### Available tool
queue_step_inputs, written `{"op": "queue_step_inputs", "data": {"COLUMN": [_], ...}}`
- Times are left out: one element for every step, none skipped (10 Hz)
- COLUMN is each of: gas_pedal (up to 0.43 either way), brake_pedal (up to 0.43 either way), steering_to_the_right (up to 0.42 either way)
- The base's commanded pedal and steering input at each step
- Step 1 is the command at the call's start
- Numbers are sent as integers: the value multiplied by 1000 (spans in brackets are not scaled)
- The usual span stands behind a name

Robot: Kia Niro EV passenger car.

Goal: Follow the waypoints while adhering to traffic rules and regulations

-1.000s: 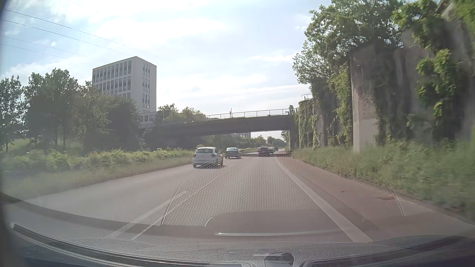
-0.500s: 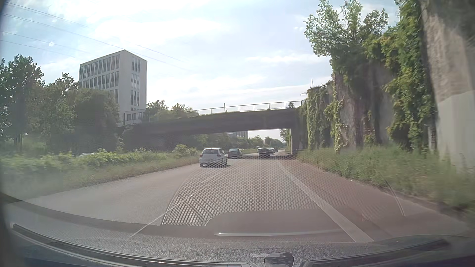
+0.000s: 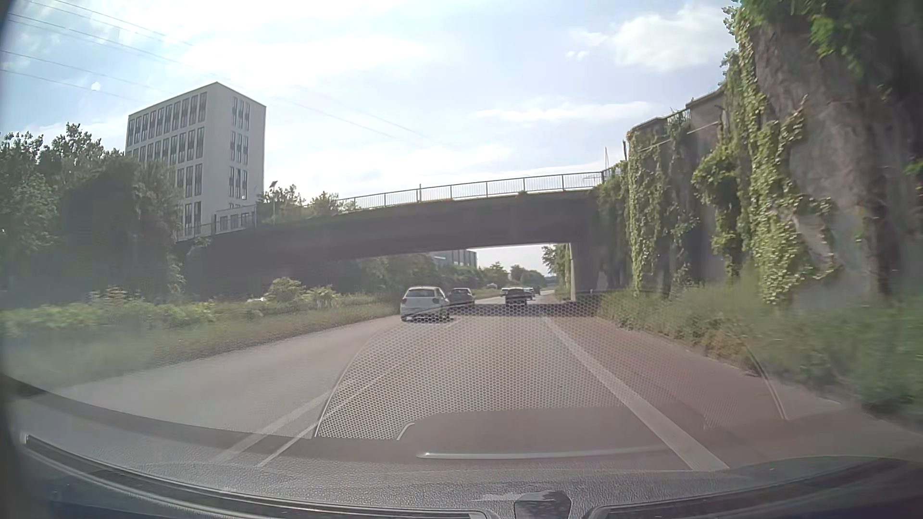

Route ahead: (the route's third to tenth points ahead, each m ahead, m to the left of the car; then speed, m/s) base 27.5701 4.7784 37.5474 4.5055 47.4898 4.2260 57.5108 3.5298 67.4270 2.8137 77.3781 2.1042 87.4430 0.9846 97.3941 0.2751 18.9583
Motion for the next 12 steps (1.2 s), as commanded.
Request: {"op": "queue_step_inputs", "data": {"gas_pedal": [240, 248, 248, 248, 248, 268, 287, 311, 319, 331, 331, 331], "brake_pedal": [0, 0, 0, 0, 0, 0, 0, 0, 0, 0, 0, 0], "steering_to_the_right": [3, 3, 3, 3, 4, 4, 4, 4, 4, 4, 4, 4]}}
